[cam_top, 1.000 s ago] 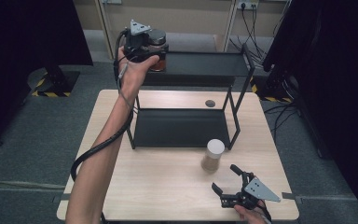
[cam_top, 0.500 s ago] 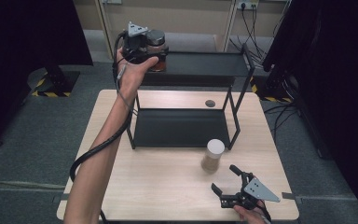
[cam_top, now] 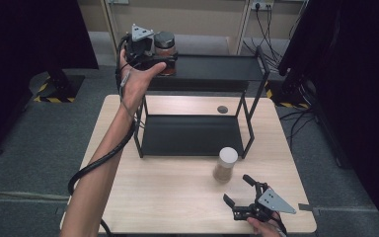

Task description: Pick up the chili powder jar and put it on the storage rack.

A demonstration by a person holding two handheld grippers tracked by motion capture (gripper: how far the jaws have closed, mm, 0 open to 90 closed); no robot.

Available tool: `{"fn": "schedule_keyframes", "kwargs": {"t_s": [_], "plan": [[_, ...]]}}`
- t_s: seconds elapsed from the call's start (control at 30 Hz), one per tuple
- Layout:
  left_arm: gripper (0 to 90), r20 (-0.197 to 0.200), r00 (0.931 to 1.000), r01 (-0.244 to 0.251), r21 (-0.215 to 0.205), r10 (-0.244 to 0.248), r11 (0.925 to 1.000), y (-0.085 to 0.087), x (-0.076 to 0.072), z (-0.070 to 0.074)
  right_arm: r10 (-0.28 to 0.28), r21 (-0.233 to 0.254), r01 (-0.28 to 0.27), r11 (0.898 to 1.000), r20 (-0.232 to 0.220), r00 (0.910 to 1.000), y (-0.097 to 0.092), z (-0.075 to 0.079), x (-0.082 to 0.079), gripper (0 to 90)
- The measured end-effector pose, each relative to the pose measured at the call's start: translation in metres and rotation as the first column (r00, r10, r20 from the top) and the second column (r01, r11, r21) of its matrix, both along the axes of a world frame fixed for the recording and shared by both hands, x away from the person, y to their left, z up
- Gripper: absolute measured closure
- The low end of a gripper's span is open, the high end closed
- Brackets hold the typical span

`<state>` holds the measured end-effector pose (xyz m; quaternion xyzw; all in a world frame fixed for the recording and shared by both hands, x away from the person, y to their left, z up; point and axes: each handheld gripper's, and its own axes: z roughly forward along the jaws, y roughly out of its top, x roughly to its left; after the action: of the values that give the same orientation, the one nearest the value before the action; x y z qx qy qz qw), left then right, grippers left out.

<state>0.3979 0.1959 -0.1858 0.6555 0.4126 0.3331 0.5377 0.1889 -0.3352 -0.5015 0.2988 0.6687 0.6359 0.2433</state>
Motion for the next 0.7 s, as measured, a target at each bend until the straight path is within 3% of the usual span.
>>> {"fn": "schedule_keyframes", "kwargs": {"t_s": [0.7], "plan": [[0.9, 0.047, 0.9976, 0.051, -0.018, -0.05, 0.9985, 0.01, -0.038, -0.018, 0.0, -0.002, 0.0, 1.0, -0.001, 1.0, 0.001, 0.0, 0.0, 0.9]]}}
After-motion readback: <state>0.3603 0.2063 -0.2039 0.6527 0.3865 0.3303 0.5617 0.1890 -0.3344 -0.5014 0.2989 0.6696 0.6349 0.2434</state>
